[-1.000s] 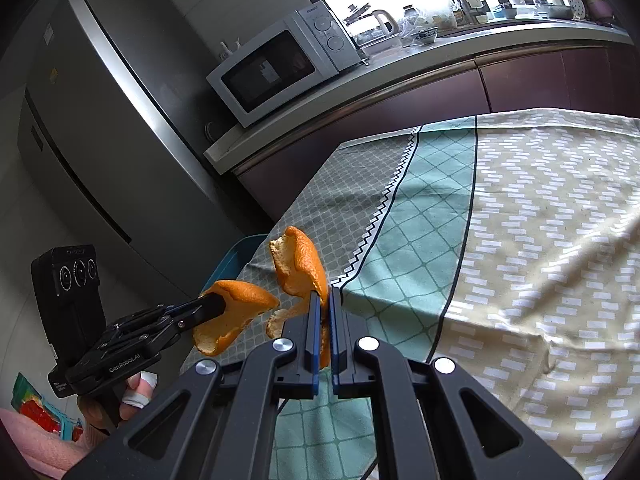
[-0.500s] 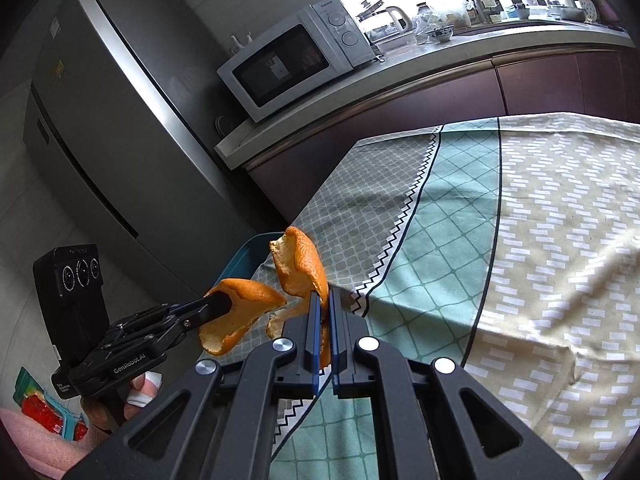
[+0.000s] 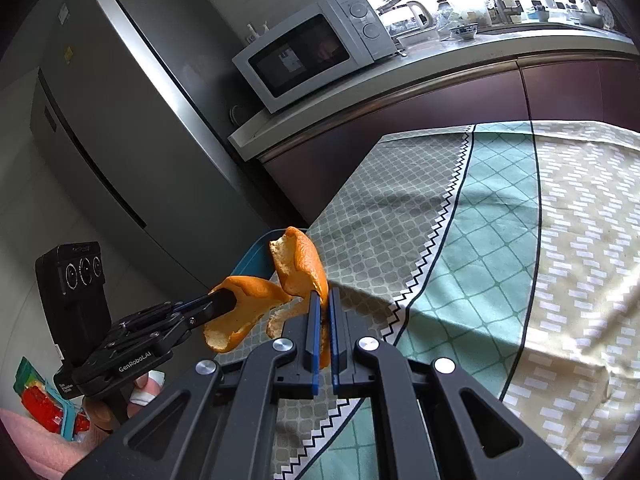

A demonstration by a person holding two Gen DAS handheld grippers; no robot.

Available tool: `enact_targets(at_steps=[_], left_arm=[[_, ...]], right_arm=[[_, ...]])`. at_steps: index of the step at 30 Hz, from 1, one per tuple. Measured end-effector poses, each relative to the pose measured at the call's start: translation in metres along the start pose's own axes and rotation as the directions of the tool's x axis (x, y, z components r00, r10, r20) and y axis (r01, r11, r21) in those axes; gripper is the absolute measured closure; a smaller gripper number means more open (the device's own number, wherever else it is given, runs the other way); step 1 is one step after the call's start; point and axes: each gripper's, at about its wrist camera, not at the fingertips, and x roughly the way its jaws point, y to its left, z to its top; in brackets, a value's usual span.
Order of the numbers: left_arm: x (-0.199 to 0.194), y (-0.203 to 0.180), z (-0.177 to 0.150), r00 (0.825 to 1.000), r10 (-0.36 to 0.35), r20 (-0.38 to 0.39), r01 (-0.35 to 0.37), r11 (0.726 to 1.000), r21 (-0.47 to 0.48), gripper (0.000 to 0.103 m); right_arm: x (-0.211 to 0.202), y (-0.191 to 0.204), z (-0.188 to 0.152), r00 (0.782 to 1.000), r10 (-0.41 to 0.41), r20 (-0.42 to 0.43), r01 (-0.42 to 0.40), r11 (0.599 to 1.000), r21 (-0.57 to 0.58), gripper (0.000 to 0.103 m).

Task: Collect trash
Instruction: 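Lift both orange peels and carry both grippers to the teal bin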

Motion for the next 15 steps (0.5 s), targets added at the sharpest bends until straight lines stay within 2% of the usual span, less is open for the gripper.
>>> enact_targets(at_steps=[15], left_arm=[[-0.01,0.018,0.001,0.999,0.049,0.02,-0.049,0.998,-0.025,0.095]], right_arm=[[0.021,0.016,0.009,0.999,0.031,-0.015,-0.031,0.999,-0.029,0.1]])
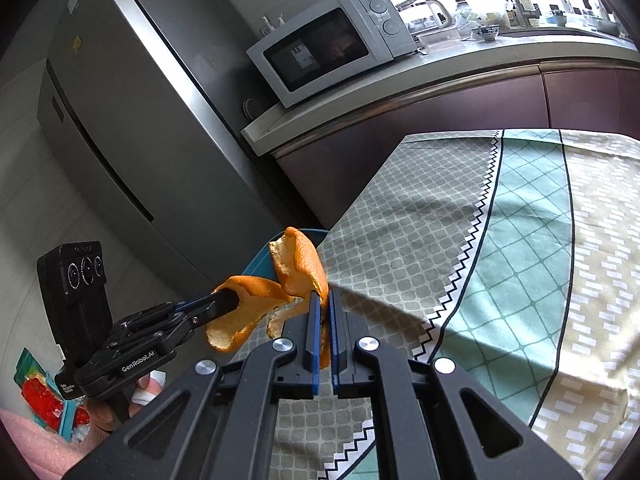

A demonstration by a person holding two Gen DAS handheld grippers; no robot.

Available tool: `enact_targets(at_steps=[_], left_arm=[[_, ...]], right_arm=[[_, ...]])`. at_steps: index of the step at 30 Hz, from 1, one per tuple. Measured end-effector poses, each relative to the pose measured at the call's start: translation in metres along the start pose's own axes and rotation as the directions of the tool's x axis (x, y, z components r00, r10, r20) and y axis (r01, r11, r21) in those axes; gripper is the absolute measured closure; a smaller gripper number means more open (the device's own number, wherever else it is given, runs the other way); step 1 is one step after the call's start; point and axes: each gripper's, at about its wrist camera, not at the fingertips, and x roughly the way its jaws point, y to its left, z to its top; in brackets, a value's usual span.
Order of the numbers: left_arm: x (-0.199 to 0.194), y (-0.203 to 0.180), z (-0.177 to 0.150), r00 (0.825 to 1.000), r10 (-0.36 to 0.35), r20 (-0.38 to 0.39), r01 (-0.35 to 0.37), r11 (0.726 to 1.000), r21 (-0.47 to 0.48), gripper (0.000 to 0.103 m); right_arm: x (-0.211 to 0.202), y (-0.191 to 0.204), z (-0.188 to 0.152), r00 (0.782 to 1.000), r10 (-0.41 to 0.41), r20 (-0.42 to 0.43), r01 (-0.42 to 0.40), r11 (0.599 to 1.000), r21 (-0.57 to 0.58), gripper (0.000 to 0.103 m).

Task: Collect trash
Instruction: 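Lift both orange peels and carry both grippers to the teal bin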

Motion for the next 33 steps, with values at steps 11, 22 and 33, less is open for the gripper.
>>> enact_targets(at_steps=[11,22,33], left_arm=[[-0.009,0.009,0.003,0.999,0.027,0.018,-0.026,1.0,-0.01,0.095],[-0.013,0.016,0.004,0.999,0.049,0.023,-0.048,0.999,-0.019,0.095],[-0.016,0.022,0.005,0.997,0.067,0.032,-0.066,0.997,-0.028,0.095]], right_arm=[[0.009,0.01,0.006,1.0,0.021,-0.007,-0.021,1.0,-0.017,0.1],[0.018,0.018,0.01,0.999,0.037,-0.016,-0.037,0.999,-0.031,0.1],[0.027,0.024,0.015,0.999,0.044,-0.029,-0.045,0.998,-0.05,0.1]])
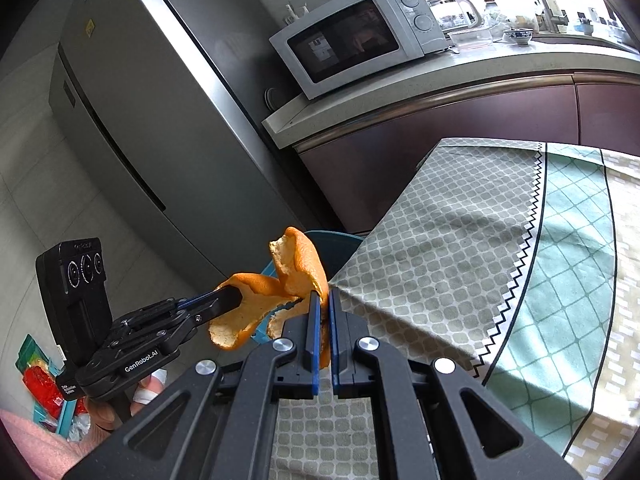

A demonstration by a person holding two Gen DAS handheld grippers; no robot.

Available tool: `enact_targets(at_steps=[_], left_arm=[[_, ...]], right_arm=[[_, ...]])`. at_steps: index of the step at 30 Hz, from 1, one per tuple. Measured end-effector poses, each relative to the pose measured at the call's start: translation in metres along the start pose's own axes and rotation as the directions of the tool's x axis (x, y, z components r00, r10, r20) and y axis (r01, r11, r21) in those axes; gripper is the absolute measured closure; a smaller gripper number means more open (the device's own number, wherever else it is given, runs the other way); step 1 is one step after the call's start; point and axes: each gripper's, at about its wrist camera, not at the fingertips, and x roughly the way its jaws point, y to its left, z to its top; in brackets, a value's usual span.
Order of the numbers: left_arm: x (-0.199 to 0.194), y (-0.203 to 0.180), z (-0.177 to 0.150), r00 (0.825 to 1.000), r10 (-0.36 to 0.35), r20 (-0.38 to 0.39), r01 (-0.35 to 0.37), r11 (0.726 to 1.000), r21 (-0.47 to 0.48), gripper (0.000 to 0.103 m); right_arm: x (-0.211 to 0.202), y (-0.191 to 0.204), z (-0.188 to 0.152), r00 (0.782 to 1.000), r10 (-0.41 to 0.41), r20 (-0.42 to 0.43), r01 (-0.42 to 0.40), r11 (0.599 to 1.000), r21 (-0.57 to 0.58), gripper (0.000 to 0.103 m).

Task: Collect trash
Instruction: 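Lift both orange peels and carry both grippers to the teal bin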

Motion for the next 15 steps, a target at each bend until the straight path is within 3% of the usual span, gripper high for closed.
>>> enact_targets(at_steps=[15], left_arm=[[-0.001,0.022,0.005,0.999,0.053,0.004,-0.053,0.998,-0.028,0.095]], right_arm=[[0.018,0.011,0.017,1.0,0.02,-0.023,-0.021,0.999,-0.036,0.1]])
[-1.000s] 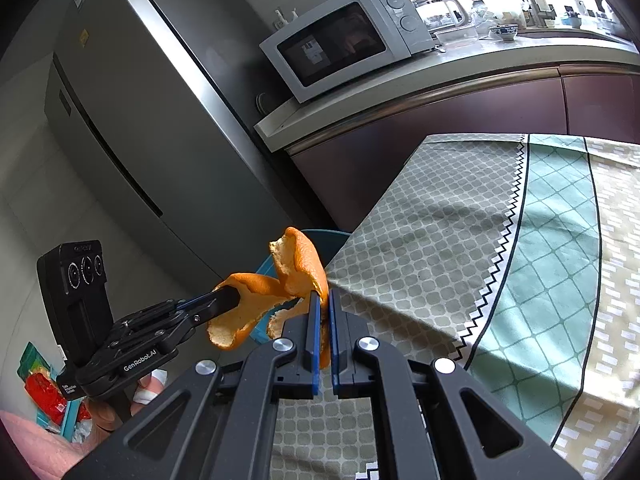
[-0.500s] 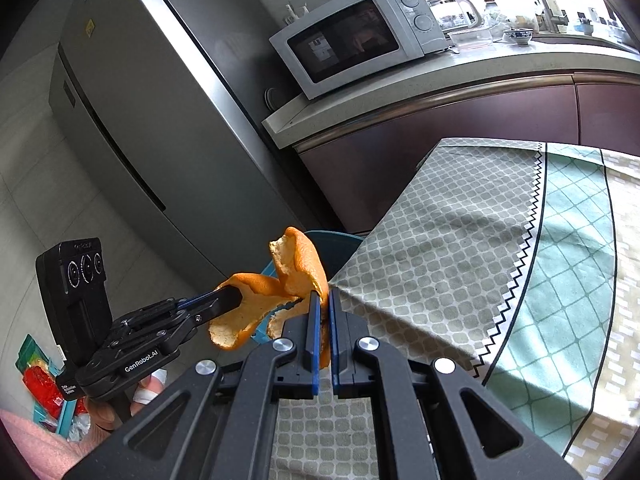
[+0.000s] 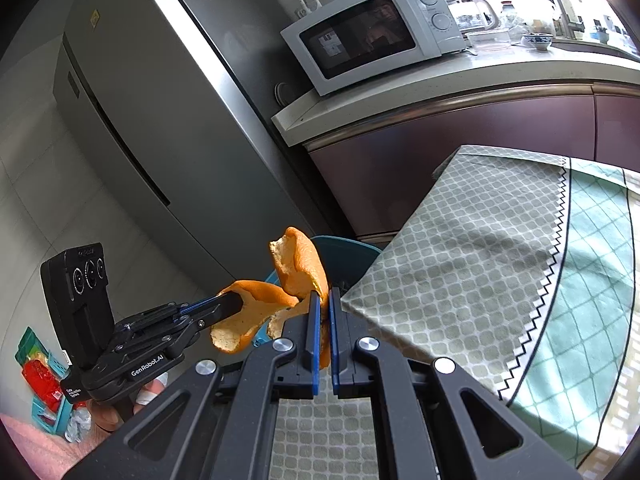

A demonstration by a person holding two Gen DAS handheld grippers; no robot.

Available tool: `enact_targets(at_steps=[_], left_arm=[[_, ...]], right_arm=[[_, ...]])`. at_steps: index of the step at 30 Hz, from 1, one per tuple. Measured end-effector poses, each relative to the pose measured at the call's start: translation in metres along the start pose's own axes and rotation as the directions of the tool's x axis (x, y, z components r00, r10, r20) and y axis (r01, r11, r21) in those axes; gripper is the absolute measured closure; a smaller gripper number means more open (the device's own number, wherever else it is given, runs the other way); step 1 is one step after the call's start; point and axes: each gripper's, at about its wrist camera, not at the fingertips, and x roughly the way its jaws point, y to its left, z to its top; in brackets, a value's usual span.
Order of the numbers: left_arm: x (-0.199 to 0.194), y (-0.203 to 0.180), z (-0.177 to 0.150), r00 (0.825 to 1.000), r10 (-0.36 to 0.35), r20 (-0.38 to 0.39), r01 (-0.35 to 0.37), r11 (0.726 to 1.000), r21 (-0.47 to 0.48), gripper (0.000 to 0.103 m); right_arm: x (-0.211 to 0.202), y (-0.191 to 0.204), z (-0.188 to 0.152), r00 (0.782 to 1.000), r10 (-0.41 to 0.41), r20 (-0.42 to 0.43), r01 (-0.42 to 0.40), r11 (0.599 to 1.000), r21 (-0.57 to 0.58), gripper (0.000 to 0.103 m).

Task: Collect trash
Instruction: 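Lift both orange peels and carry both grippers to the teal bin, then lower both grippers into the teal bin and open them to drop the peels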

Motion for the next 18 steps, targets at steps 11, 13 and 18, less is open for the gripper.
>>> enact_targets(at_steps=[11,13,18], left_arm=[[0.006,0.023,0.003,0.999,0.046,-0.004,-0.046,0.999,-0.029,0.095],[0.008,0.027,0.003,0.999,0.052,-0.005,-0.052,0.998,-0.033,0.095],[0.015,0.033,0.003,0.997,0.07,-0.017,-0.071,0.997,-0.039,0.095]], right_arm=[[0.035,0.013,0.014,0.999,0.009,-0.053,-0.01,1.0,-0.029,0.1],[0.041,0.014,0.015,0.998,0.008,-0.061,-0.01,0.999,-0.03,0.1],[0.055,0.016,0.017,0.997,0.0,-0.082,-0.002,1.0,-0.028,0.1]])
